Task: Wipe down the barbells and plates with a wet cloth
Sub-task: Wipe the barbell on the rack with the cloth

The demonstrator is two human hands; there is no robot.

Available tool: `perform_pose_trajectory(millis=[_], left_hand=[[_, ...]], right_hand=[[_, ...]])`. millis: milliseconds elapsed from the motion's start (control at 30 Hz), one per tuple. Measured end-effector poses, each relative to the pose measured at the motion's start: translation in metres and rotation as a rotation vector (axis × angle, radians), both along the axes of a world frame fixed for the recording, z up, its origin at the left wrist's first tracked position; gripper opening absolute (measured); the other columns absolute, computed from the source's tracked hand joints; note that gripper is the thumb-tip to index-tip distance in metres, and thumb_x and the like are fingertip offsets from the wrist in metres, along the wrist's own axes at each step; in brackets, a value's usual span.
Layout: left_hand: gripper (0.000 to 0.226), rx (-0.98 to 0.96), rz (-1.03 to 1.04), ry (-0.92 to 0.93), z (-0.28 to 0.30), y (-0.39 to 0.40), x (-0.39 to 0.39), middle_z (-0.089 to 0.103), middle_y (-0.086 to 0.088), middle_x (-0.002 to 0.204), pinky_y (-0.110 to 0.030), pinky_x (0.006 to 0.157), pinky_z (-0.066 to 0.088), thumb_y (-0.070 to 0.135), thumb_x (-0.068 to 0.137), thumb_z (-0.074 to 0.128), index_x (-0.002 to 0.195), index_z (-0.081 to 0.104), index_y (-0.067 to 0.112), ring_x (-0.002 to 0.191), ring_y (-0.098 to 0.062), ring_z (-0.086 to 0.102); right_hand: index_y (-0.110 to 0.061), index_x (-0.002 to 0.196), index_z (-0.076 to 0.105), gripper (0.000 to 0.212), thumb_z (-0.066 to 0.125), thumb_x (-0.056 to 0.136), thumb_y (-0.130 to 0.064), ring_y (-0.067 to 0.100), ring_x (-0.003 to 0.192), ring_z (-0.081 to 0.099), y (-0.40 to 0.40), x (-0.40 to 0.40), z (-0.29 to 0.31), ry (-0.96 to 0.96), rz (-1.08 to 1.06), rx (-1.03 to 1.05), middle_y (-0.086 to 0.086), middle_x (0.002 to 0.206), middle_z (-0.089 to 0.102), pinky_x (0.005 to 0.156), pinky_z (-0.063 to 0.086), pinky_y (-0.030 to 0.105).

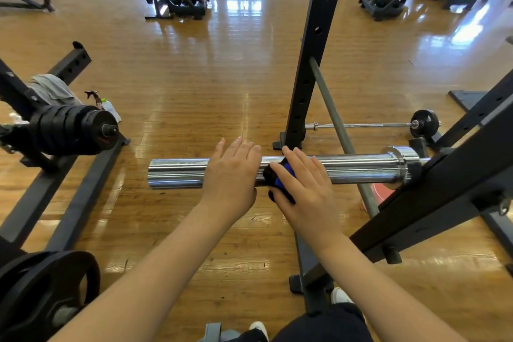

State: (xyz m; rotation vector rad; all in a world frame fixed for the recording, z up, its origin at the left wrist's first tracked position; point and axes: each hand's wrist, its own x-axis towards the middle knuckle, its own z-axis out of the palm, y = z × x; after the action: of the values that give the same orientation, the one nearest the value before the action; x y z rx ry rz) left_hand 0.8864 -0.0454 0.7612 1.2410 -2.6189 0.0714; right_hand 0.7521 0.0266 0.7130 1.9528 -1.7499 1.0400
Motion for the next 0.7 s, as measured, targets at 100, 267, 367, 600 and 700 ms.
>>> perform_pose_trajectory(millis=[100,267,367,600,700], left_hand=[[0.069,-0.005,0.006,-0.056,0.004,0.001,0.000,0.059,-0.010,0.128,-0.046,0.109,0.029,0.016,0.061,0.085,0.124,0.057,0.007,0.127,-0.029,0.049],[0.070,-0.003,0.009,-0.110,0.004,-0.001,-0.001,0.026,-0.002,0.155,-0.037,0.117,0.006,0.021,0.089,0.061,0.148,0.024,0.017,0.145,-0.021,0.015],[0.073,0.003,0.013,-0.120,0.005,-0.001,-0.002,0.022,-0.001,0.156,-0.037,0.117,0.004,0.021,0.089,0.061,0.149,0.020,0.018,0.146,-0.020,0.012],[0.082,0.095,-0.008,-0.207,0.011,-0.008,-0.003,0.015,-0.003,0.158,-0.034,0.117,0.007,0.026,0.087,0.064,0.150,0.013,0.017,0.146,-0.019,0.008],[0.081,0.118,-0.021,-0.232,0.014,-0.008,-0.002,0.019,-0.002,0.157,-0.034,0.117,0.009,0.025,0.085,0.065,0.150,0.016,0.017,0.146,-0.019,0.011]], right_hand=[[-0.013,0.128,0.048,0.041,0.051,0.088,-0.011,0.025,0.131,0.041,0.008,-0.008,-0.007,-0.028,0.069,-0.018,0.012,0.133,0.053,0.111,0.030,0.043],[-0.010,0.125,0.048,0.037,0.049,0.088,-0.005,0.020,0.124,0.048,0.016,-0.018,0.004,-0.243,0.180,-0.049,0.006,0.128,0.052,0.109,0.036,0.032],[-0.008,0.123,0.050,0.037,0.049,0.087,-0.003,0.022,0.121,0.051,0.014,-0.010,0.016,-0.263,0.114,-0.087,0.010,0.125,0.056,0.107,0.038,0.030],[0.002,0.114,0.064,0.038,0.043,0.083,-0.001,0.030,0.117,0.056,0.002,0.007,0.010,0.041,-0.005,0.006,0.016,0.119,0.063,0.100,0.044,0.042],[0.002,0.116,0.063,0.038,0.044,0.083,0.000,0.030,0.119,0.054,0.012,-0.011,0.007,0.090,-0.008,0.015,0.017,0.121,0.062,0.103,0.041,0.041]])
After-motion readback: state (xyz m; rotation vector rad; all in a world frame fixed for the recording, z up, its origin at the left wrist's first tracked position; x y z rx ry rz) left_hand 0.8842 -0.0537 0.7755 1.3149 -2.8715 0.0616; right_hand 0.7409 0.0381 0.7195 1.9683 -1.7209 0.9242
